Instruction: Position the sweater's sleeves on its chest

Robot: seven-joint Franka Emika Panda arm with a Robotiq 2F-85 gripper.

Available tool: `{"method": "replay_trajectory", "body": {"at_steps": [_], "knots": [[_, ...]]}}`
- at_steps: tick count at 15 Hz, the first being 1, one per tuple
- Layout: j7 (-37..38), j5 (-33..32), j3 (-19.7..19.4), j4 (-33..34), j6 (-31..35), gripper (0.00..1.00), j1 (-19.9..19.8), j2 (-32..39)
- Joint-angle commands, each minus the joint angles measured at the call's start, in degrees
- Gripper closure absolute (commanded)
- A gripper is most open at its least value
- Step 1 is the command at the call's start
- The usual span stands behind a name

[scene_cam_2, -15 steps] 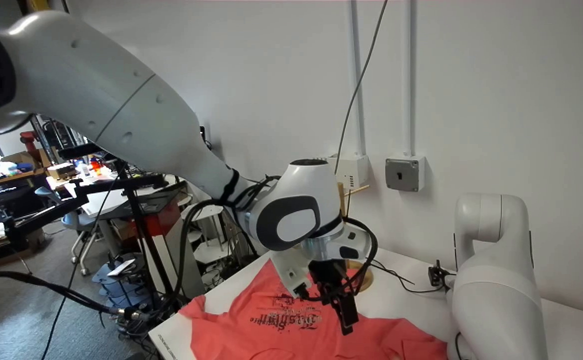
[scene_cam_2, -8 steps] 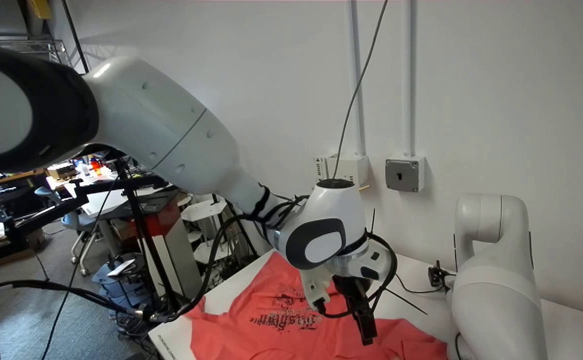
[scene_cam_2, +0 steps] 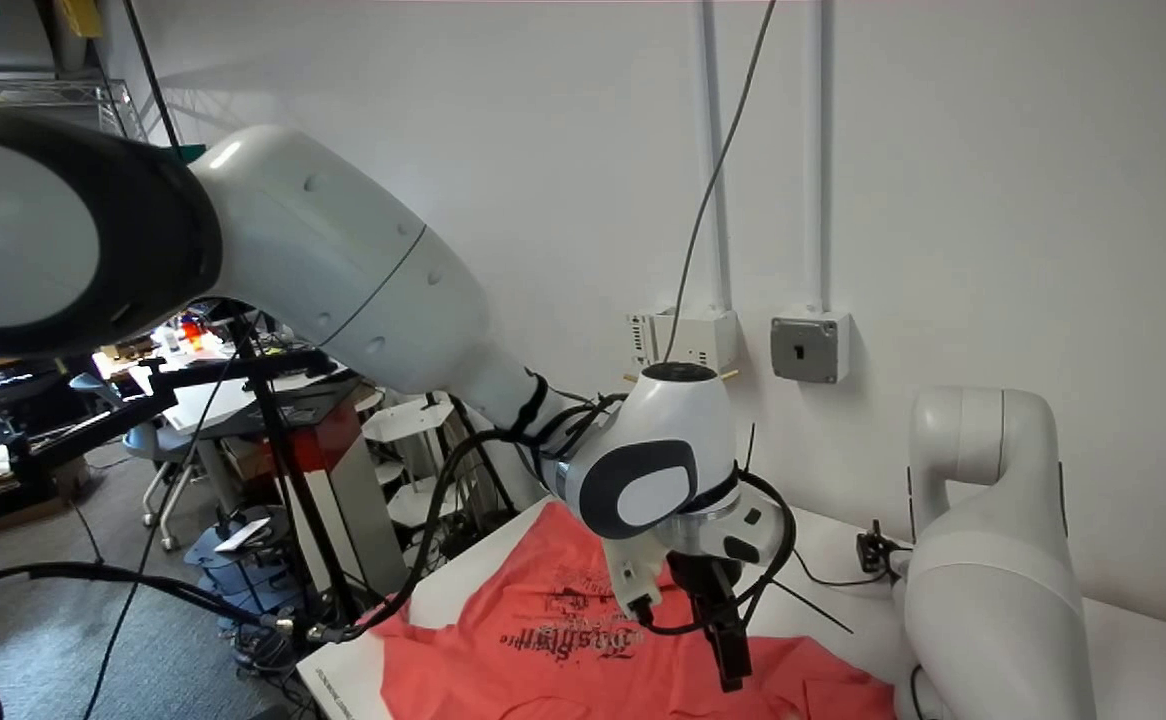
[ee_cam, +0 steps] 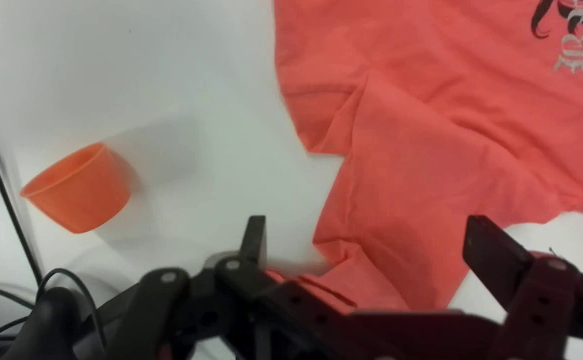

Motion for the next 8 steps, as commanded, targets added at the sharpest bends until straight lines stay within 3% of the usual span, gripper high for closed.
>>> {"method": "replay_trajectory", "body": {"at_steps": [1, 8], "knots": [[0.7, 1.9, -0.4, 3.0, -2.9, 0.0, 0.7, 2.5], [7.8, 3.0, -3.4, 9.9, -1.1, 0.0, 1.1, 8.6]]}}
